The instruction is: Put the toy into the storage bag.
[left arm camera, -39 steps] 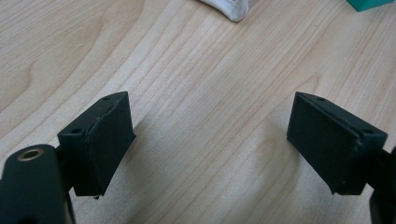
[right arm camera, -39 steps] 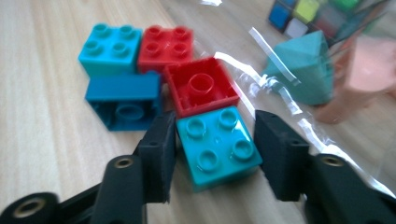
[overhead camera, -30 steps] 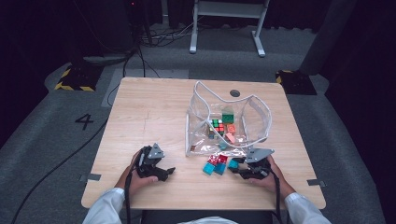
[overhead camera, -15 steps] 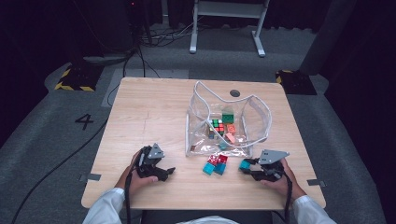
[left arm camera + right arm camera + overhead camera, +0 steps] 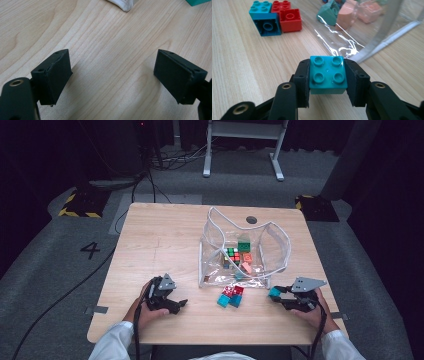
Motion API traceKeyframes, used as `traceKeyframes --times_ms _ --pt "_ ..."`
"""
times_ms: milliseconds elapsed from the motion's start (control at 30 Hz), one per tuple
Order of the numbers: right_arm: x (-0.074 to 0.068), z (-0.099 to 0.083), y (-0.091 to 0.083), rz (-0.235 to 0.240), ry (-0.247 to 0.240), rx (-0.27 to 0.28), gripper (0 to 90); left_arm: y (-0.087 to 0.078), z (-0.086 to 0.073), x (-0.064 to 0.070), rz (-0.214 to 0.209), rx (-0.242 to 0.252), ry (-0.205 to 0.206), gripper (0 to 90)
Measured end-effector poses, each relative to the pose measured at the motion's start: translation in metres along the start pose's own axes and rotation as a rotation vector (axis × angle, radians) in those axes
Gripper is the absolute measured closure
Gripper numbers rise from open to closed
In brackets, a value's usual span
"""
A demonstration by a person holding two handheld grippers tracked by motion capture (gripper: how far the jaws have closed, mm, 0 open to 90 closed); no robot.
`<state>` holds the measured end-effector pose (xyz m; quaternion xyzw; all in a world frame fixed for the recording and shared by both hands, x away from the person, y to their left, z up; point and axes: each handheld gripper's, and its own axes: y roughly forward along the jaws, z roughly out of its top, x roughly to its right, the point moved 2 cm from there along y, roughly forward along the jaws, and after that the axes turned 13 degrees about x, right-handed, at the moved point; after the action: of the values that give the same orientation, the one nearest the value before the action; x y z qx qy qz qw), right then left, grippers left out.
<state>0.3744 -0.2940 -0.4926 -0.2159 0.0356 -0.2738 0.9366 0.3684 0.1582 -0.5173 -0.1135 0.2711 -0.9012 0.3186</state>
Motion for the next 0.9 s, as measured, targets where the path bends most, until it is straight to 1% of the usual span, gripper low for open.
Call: traceKeyframes --times_ms 67,100,200,267,300,333,433,533,633,667,900 --pt "0.002 0.0 -0.004 -0.008 0.014 0.006 59.3 0.0 0.0 0.0 0.0 0.0 0.001 14.5" --pt "0.005 0.0 -0.006 -0.013 0.007 0.003 59.3 0.0 0.0 0.0 0.0 0.0 0.001 14.5" --pt "0.009 0.001 -0.012 -0.031 0.017 0.014 59.3 0.0 0.0 0.0 0.0 0.0 0.0 14.6" --pt "0.012 0.001 -0.015 -0.054 0.028 0.02 59.2 0.0 0.0 0.0 0.0 -0.001 0.003 14.5" --pt "0.015 0.002 -0.017 -0.061 0.022 0.021 59.3 0.0 0.0 0.0 0.002 0.0 0.002 14.5" --pt "0.016 0.002 -0.018 -0.069 0.035 0.023 59.3 0.0 0.0 0.0 -0.001 0.0 0.0 14.5" --pt "0.021 0.003 -0.023 -0.092 0.05 0.031 59.3 0.0 0.0 0.0 -0.001 -0.001 0.001 14.5" --pt "0.026 0.006 -0.028 -0.106 0.054 0.042 59.3 0.0 0.0 0.0 -0.001 0.0 0.0 14.5" --pt "0.029 0.009 -0.032 -0.119 0.055 0.055 59.3 0.0 0.0 0.0 0.003 0.0 0.003 14.5" --pt "0.031 0.011 -0.033 -0.119 0.065 0.059 59.3 0.0 0.0 0.0 0.003 0.0 0.003 14.5" --pt "0.045 0.027 -0.042 -0.165 0.055 0.071 59.3 0.0 0.0 0.0 0.003 0.0 0.003 14.5"
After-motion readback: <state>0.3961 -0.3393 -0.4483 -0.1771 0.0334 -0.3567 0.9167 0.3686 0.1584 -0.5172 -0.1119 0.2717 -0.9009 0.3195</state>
